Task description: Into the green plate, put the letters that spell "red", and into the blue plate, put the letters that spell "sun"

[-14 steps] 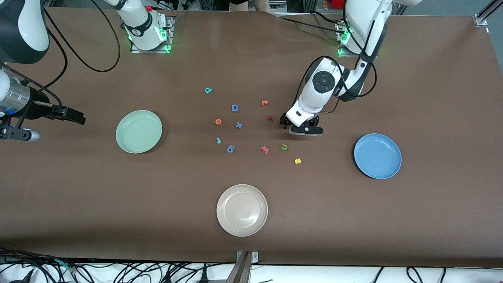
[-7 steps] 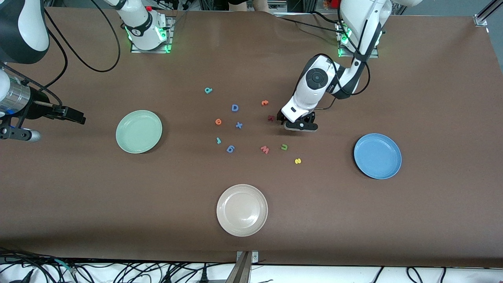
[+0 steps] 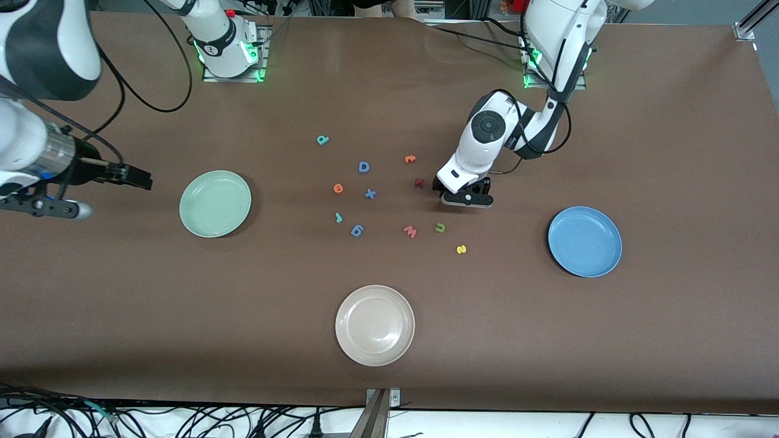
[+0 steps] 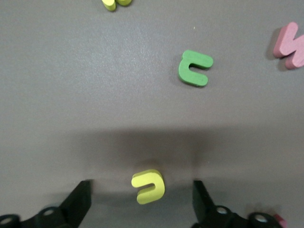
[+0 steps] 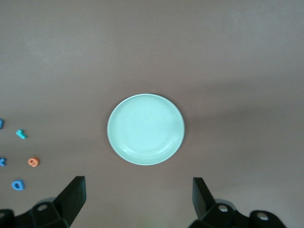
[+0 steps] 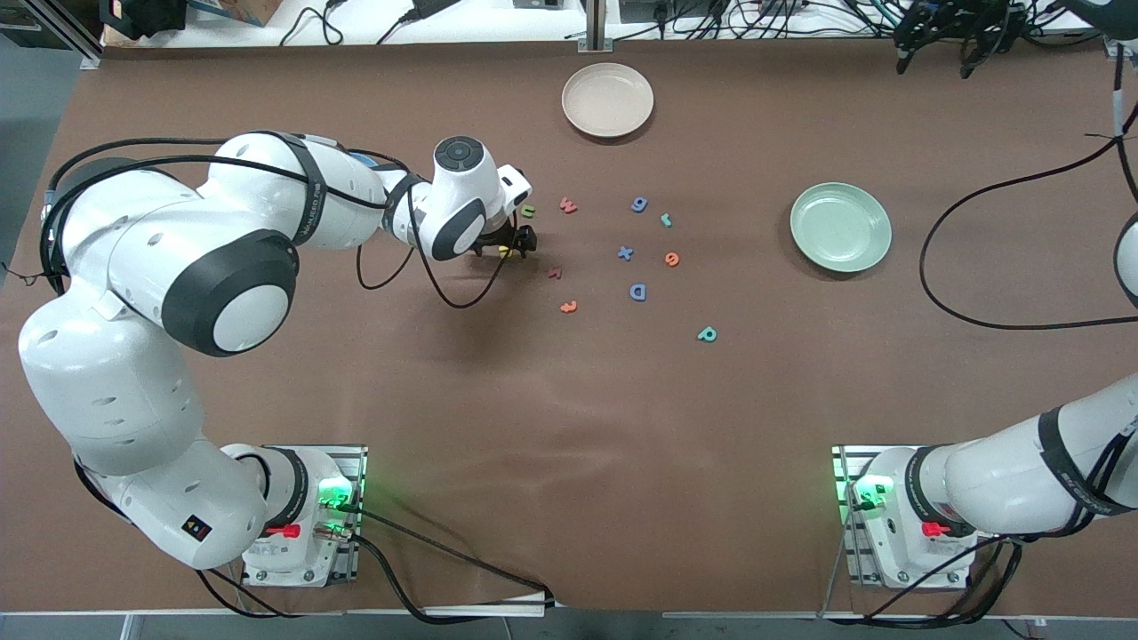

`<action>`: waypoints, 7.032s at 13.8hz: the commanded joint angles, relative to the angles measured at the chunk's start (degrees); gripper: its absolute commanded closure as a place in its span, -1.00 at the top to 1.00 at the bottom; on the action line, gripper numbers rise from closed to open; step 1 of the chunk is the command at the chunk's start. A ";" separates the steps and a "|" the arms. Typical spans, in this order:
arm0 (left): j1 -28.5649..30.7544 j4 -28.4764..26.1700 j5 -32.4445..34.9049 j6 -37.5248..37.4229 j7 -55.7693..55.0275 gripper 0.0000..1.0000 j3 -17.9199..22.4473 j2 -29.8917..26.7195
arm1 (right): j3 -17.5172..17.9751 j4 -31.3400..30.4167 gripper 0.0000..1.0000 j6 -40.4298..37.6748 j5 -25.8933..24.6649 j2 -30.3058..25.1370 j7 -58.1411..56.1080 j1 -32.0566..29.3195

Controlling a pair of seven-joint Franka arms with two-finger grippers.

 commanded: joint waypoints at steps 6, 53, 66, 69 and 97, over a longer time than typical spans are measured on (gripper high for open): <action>-1.60 1.72 8.46 -0.05 -7.73 -0.06 0.85 1.29 | 0.08 -0.13 0.98 6.22 3.48 8.37 18.64 12.05; 14.84 37.50 0.40 -22.99 1.40 1.00 -5.30 17.90 | 2.28 -17.98 -0.98 36.14 12.53 22.27 46.36 30.17; 13.08 37.23 4.18 -21.14 -5.37 -0.30 -5.13 18.70 | -24.68 -19.90 -1.00 9.31 11.66 10.67 8.95 30.26; 13.17 37.23 4.18 -21.14 -5.38 -0.50 -5.13 18.70 | -30.05 -24.90 -1.00 12.90 11.65 10.75 -0.54 30.26; 36.20 42.95 6.99 -50.51 25.40 1.00 -13.89 14.39 | -29.89 -26.41 0.84 14.06 15.61 11.90 8.97 35.25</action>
